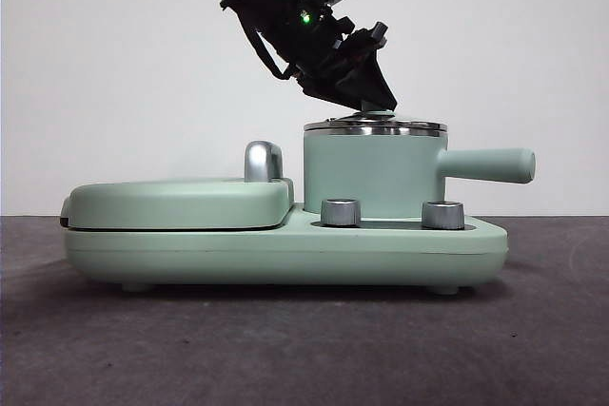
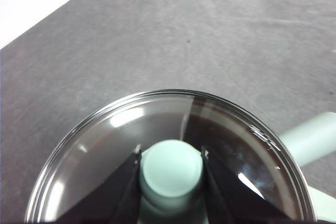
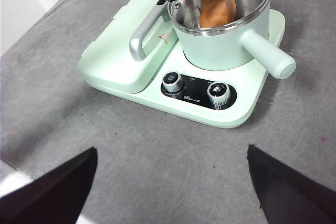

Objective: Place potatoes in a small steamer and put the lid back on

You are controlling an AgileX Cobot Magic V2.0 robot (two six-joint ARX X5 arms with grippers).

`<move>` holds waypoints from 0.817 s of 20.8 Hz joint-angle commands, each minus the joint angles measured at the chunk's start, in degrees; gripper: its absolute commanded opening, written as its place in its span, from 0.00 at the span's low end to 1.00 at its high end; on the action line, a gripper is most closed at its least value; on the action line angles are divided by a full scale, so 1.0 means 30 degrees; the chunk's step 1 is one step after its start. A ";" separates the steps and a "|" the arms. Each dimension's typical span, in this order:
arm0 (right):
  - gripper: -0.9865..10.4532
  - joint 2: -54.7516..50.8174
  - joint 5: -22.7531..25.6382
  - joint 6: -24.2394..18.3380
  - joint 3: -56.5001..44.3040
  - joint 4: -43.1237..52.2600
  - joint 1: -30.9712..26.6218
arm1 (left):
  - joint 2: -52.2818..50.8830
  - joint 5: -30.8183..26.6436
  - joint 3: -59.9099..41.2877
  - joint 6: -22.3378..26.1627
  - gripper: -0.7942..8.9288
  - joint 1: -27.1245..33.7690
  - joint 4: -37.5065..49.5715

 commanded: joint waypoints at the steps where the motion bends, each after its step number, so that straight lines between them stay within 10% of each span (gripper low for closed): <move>1: 0.48 0.0022 0.0080 0.0146 0.0219 0.0226 0.0102 | 0.0583 0.0656 0.0503 0.0233 0.10 -0.0226 0.0168; 6: 0.48 0.0022 0.0080 0.0153 0.0226 0.0226 0.0102 | 0.0605 0.0619 0.0503 0.0160 0.13 -0.0226 0.0022; 12: 0.48 0.0022 0.0080 0.0153 0.0226 0.0240 0.0102 | 0.0495 0.0619 0.0546 -0.1056 0.52 -0.0189 0.0022; 17: 0.48 0.0022 0.0073 0.0153 0.0226 0.0226 0.0102 | -0.0576 0.0619 0.0750 -0.3490 0.56 0.0153 -0.0481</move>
